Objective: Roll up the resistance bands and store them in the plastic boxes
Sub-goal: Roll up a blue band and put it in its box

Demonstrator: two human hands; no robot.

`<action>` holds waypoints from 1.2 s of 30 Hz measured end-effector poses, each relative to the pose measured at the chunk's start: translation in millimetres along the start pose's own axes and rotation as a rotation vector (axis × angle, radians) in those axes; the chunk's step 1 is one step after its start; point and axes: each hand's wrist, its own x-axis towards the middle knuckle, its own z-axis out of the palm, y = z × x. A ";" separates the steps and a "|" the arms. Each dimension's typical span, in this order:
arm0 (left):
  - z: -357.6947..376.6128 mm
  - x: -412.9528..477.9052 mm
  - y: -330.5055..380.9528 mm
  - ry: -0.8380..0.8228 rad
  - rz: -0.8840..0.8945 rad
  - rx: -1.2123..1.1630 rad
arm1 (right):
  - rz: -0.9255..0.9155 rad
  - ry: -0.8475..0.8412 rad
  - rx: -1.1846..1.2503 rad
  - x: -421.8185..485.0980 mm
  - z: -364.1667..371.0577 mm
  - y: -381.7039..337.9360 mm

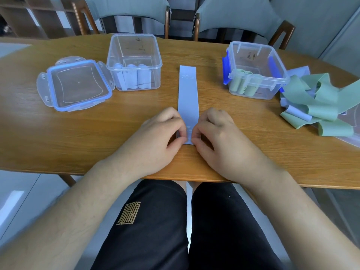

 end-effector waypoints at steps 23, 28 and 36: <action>1.4 -8.2 -5.3 0.106 0.257 0.314 | -0.046 -0.050 -0.048 -1.8 -4.6 -1.9; 1.0 -6.3 -5.0 0.107 0.279 0.386 | -0.054 -0.087 -0.046 0.1 -7.7 -2.4; 2.9 -4.7 -8.4 0.102 0.219 0.266 | -0.004 -0.151 0.010 11.1 -17.1 0.3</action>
